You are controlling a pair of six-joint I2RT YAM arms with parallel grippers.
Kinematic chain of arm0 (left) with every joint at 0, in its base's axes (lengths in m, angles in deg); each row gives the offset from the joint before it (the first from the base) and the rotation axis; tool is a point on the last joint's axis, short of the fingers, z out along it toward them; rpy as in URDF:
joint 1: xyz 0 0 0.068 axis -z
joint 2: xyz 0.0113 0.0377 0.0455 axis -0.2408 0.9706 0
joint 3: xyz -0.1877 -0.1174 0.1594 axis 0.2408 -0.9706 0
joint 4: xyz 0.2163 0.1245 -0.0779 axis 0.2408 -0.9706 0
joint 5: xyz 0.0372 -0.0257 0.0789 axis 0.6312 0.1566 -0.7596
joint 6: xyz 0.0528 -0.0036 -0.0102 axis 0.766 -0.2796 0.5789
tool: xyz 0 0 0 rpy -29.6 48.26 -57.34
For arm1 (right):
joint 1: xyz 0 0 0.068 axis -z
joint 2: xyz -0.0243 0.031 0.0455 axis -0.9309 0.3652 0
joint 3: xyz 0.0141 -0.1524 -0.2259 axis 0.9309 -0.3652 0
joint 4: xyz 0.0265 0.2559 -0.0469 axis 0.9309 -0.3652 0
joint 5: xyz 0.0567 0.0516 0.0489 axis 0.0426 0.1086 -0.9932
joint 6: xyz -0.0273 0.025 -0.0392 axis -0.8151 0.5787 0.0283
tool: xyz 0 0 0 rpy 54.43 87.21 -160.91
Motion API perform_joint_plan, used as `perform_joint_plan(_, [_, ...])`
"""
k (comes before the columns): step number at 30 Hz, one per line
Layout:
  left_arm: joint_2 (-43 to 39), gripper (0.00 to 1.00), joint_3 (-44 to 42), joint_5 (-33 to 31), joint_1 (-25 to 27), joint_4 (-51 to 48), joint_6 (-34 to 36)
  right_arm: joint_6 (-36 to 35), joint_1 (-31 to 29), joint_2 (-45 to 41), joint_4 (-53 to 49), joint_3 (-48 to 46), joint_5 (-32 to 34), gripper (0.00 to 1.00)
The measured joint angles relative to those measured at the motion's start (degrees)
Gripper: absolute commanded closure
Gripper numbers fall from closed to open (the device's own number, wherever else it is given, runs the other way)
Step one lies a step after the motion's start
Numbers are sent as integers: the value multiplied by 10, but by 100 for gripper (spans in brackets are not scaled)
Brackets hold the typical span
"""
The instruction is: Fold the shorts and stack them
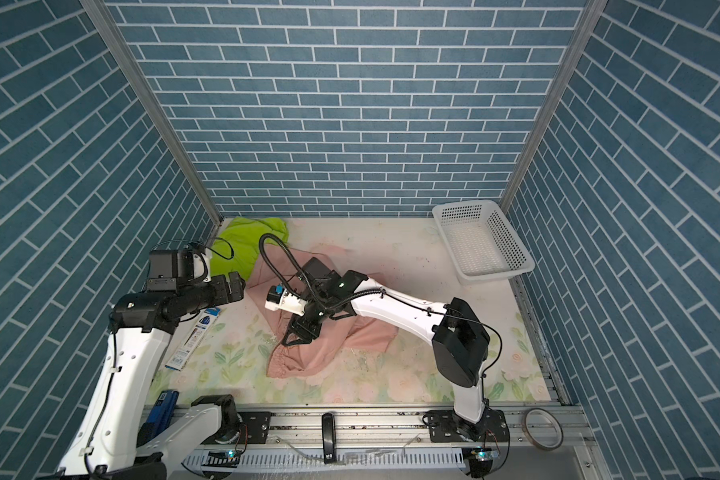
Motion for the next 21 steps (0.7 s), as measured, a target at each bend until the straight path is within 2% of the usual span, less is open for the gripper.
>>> perform_joint_plan(3, [-6, 0, -31, 37, 0, 19, -13, 7, 50, -9, 16, 15, 20, 39])
perform_joint_plan(7, [-3, 0, -102, 94, 0, 41, -39, 4, 96, 7, 1, 42, 92, 38])
perform_joint_plan(15, [-21, 0, -163, 146, 0, 53, -73, 9, 86, 114, -3, 83, 136, 35])
perform_joint_plan(21, [-74, 0, -214, 172, 36, 68, -134, 28, 85, 182, -9, 133, 201, 35])
